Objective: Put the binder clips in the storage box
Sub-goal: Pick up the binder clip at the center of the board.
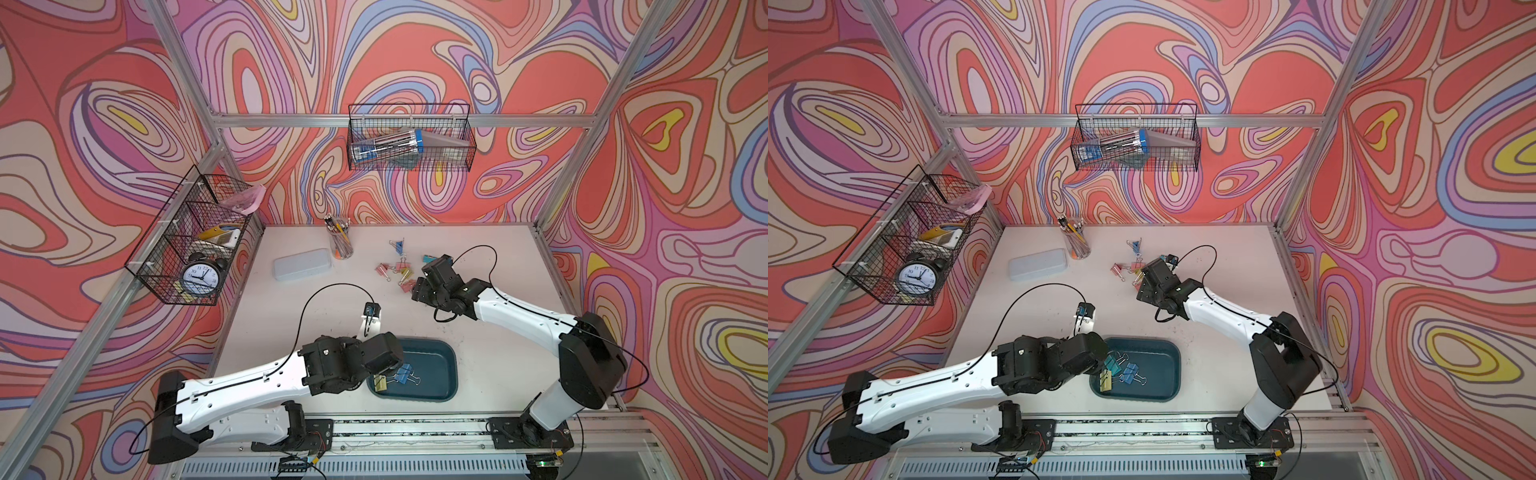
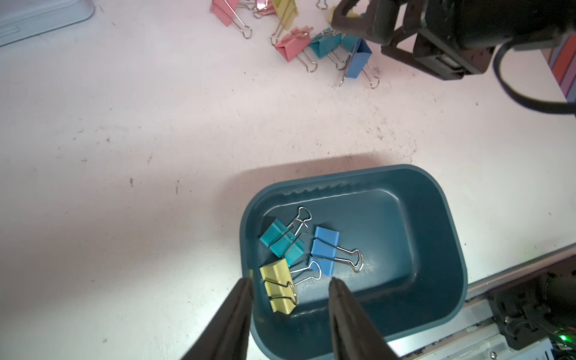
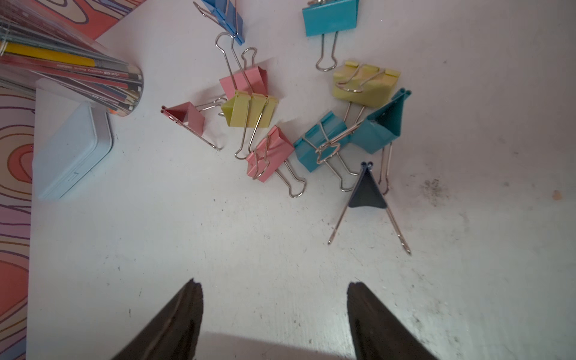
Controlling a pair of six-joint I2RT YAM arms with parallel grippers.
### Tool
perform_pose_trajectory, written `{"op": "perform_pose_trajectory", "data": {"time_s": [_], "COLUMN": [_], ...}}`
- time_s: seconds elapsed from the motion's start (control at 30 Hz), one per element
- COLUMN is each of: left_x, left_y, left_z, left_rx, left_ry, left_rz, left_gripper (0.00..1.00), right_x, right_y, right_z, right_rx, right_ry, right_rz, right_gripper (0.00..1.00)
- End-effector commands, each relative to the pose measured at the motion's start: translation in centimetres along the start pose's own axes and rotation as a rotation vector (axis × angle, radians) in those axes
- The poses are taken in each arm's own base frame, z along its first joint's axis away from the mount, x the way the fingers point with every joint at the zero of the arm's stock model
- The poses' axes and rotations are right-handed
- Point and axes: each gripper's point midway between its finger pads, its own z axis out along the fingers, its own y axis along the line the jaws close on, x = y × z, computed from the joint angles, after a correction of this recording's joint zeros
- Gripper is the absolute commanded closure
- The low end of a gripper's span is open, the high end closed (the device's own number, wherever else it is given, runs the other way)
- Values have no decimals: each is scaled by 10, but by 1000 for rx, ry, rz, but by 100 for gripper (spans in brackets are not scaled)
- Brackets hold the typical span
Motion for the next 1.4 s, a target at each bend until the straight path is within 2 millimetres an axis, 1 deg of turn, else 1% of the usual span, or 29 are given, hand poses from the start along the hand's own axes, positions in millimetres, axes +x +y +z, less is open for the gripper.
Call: {"op": "perform_pose_trajectory", "data": {"time_s": [0.0,0.07,0.17,0.27,0.37,0.47,0.57,0.63,0.8,0.93,1.0,1.07,1.13,1.23,1.3,1.33,1.37], "left_x": [-1,3,8,12,12,12,13,14,17,18,18,17,16,11,7,5,3], "left_y": [23,26,25,25,26,24,24,24,22,22,22,21,21,23,25,27,31], "left_z": [-1,-1,-1,0,0,0,1,1,3,2,2,2,2,-1,-1,0,1], "left_rx": [-58,-33,19,61,83,96,92,89,92,97,100,103,104,93,89,82,73], "left_ry": [-12,-3,-5,-18,-35,-44,-38,-31,-15,-9,-12,-15,-22,-32,-43,-48,-52], "left_rz": [-17,-43,-65,-79,-76,-56,-38,-30,-27,-19,-18,-17,-14,6,16,14,9], "left_gripper": [54,52,44,37,22,7,2,1,1,1,1,1,1,1,1,1,1], "right_x": [-8,-10,-9,-11,-16,-18,-17,-17,-16,-18,-20,-21,-26,-30,-27,-31,-30], "right_y": [19,22,19,18,12,8,6,5,3,6,10,14,22,36,44,51,54], "right_z": [18,29,51,64,72,83,91,94,97,93,88,80,68,44,28,11,-1], "right_rx": [-83,-102,-102,-100,-79,-93,-94,-91,-89,-100,-114,-135,-173,-246,-291,-326,-341], "right_ry": [-1,-7,15,22,0,21,31,32,40,35,37,38,30,30,46,33,30], "right_rz": [144,197,240,259,268,303,309,308,302,278,259,241,215,174,149,140,126], "right_gripper": [26,26,25,29,32,43,54,59,80,94,100,100,100,100,100,100,100]}}
